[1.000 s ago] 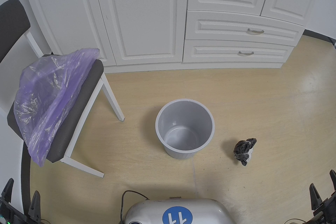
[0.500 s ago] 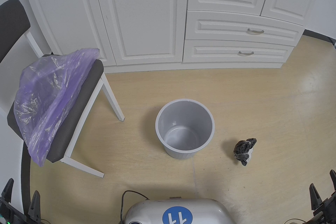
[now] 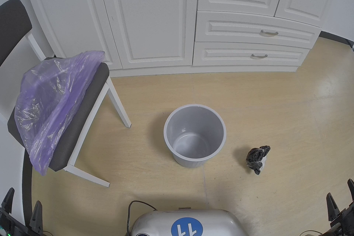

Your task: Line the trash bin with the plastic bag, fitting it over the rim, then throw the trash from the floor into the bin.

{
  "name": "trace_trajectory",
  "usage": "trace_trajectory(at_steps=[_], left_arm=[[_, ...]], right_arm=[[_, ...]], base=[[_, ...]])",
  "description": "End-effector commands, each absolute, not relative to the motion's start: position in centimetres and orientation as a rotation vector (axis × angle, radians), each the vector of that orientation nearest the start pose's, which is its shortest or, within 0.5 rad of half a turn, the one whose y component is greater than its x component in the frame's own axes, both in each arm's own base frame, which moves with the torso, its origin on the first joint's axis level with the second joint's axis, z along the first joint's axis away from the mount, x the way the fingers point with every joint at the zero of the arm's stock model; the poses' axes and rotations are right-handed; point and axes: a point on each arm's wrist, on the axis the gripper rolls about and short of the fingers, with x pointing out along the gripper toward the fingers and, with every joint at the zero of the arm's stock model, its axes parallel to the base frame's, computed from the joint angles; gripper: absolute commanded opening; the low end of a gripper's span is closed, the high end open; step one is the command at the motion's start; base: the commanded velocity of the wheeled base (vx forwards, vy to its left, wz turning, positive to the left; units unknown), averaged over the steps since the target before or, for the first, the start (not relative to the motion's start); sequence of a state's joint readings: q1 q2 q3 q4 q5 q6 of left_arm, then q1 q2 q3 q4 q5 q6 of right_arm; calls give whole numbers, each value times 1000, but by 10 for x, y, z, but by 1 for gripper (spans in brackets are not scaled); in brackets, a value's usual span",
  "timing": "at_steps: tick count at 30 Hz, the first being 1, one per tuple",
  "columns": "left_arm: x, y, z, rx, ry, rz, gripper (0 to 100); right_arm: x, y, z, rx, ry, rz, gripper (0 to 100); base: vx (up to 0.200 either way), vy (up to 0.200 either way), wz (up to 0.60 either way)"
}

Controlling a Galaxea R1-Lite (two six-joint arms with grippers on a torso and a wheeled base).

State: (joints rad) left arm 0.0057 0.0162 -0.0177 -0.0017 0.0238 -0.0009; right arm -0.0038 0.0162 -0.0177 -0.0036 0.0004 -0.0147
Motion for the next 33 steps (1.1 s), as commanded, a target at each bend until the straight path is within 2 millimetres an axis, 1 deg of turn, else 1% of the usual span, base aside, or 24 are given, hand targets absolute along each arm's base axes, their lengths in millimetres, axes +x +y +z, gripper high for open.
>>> trace_trajectory(at_steps=[1,10,14,15,16,17,18,19,20,23,26,28,31,33], left_arm=[[-23,0,76,2,-2,29,100],[-23,1,75,-46,1,43,100],[-23,1,76,-25,-7,35,100],[-23,0,81,-13,-39,30,100],[-26,0,93,-15,-129,24,100],[-26,0,95,-16,-144,22,100],[-31,-1,112,-26,-261,-18,100],[-31,-1,112,-26,-261,-18,100],[-31,-1,111,-10,-259,-45,100],[-28,-1,102,18,-186,-40,100],[-28,-1,102,28,-140,-41,100],[-29,-1,106,28,-128,-40,100],[-22,-1,127,24,-59,-25,100],[-13,0,141,23,-9,19,100]], right_arm=[[-23,0,76,-32,-3,3,100],[-23,0,76,5,-9,6,100],[-23,0,77,-6,-11,2,100],[-23,0,77,-15,-14,4,100],[-23,0,80,-33,-35,12,100],[-23,0,81,-34,-39,12,100],[-25,1,93,-26,-126,18,100],[-25,1,93,-26,-126,18,100],[-27,1,103,10,-204,30,100],[-27,1,103,37,-194,32,100],[-26,1,102,56,-171,33,100],[-26,1,103,61,-151,25,100],[-23,1,121,93,-105,11,100],[-18,1,135,118,-73,9,100]], base=[[0,0,0],[0,0,0],[0,0,0],[0,0,0],[0,0,0],[0,0,0],[0,0,0],[0,0,0],[0,0,0],[0,0,0],[0,0,0],[0,0,0],[0,0,0],[0,0,0]])
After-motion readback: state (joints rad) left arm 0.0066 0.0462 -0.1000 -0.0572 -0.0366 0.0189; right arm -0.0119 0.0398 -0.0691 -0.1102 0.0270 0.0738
